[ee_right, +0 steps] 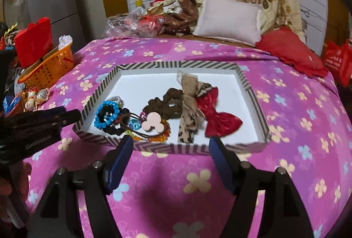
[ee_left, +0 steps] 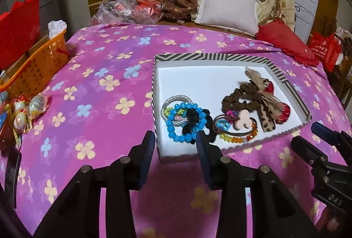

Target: Organize jewelry

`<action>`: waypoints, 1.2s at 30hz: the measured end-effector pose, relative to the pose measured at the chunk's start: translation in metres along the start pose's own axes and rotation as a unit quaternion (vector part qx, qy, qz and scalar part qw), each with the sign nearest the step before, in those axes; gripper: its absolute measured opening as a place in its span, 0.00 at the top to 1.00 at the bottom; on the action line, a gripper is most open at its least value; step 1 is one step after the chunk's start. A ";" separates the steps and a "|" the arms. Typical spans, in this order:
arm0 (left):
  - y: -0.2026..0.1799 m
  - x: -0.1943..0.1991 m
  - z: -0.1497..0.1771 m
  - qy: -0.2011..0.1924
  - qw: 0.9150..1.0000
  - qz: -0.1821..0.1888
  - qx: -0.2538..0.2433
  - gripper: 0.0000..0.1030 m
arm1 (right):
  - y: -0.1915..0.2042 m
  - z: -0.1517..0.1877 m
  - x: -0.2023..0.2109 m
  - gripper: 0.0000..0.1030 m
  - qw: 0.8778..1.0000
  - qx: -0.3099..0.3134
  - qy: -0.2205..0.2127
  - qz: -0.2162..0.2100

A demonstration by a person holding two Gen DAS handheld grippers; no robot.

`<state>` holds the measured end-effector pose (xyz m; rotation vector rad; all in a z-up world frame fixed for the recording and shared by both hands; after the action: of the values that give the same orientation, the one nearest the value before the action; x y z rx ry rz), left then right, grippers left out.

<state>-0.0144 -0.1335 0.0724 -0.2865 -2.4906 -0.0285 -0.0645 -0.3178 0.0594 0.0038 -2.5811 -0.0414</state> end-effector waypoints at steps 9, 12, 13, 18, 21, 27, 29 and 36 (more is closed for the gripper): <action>-0.002 0.032 -0.002 -0.032 0.999 -0.012 0.005 0.62 | -0.006 -0.007 0.021 0.15 0.999 -0.015 -0.015 0.027; -0.003 0.041 -0.006 -0.042 0.999 -0.018 0.001 0.62 | -0.005 -0.011 0.027 0.15 0.999 -0.015 -0.019 0.028; -0.004 0.042 -0.006 -0.044 0.999 -0.019 0.000 0.62 | -0.004 -0.012 0.028 0.15 0.999 -0.013 -0.020 0.028; -0.005 0.052 -0.009 -0.055 0.998 -0.025 0.000 0.62 | -0.003 -0.015 0.032 0.14 0.999 -0.012 -0.025 0.029; -0.009 0.055 -0.009 -0.058 0.998 -0.026 -0.005 0.62 | -0.003 -0.016 0.033 0.14 0.999 -0.013 -0.024 0.029; -0.014 0.055 -0.011 -0.060 0.998 -0.025 -0.008 0.62 | -0.004 -0.017 0.035 0.14 0.999 -0.014 -0.027 0.030; -0.015 0.056 -0.011 -0.061 0.998 -0.025 -0.009 0.62 | -0.005 -0.017 0.036 0.14 0.999 -0.014 -0.026 0.031; -0.018 0.056 -0.011 -0.065 0.997 -0.030 -0.016 0.62 | -0.010 -0.016 0.035 0.14 0.999 -0.021 -0.024 0.030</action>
<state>-0.0554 -0.1412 0.1156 -0.2328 -2.6287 -0.0762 -0.0854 -0.3290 0.0915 -0.0918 -2.6270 -0.0727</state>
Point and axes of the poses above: each gripper's, at about its wrist camera, not at the fingertips, and x roughly against the way its jaws point, y to its left, z to its underside, the point moved 1 cm from there along -x, roughly the way its jaws point, and after that the axes turned 12 degrees about -y, right-handed, at the moved point
